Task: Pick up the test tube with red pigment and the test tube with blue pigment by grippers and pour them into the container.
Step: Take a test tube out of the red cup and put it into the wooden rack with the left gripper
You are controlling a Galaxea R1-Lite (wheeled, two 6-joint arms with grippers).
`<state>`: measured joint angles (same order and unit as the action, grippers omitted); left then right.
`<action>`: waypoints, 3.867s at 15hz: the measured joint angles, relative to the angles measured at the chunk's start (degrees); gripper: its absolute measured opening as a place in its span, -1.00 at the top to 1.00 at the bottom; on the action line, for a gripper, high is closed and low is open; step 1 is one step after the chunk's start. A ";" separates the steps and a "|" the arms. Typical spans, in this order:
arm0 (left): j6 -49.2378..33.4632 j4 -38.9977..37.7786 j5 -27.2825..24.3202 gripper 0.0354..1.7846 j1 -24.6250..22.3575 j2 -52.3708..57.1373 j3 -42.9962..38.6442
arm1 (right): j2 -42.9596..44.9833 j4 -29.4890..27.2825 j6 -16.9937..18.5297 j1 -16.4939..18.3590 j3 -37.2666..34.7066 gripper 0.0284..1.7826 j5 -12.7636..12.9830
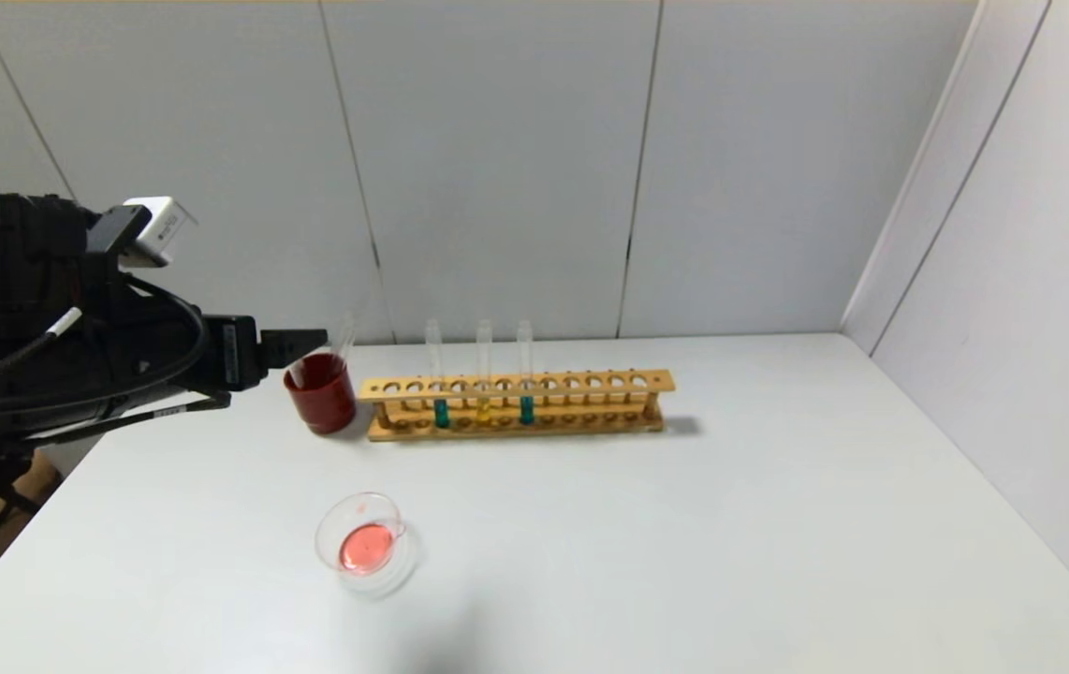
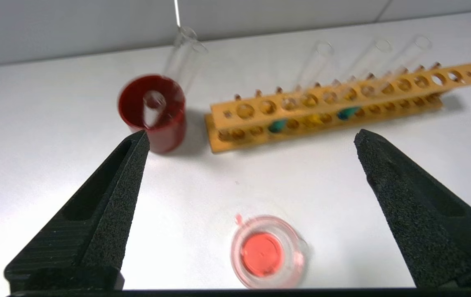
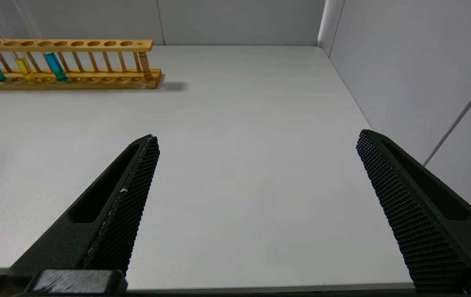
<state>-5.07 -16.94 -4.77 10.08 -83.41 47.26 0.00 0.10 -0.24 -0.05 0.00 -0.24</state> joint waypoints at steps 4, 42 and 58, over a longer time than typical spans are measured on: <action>-0.16 -3.86 -0.79 -0.96 1.84 1.71 -6.42 | 0.00 0.00 0.00 0.00 0.00 -0.96 0.00; 12.24 -38.29 10.24 -0.96 7.33 -16.35 -13.58 | 0.00 0.04 0.00 0.05 0.00 -0.96 0.02; 6.67 -34.21 6.56 -0.96 9.73 -21.75 -6.03 | 0.00 0.04 0.00 0.05 0.00 -0.96 0.00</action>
<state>1.60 -51.15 1.79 19.81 -105.16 41.23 0.00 0.13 -0.24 0.00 0.00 -0.24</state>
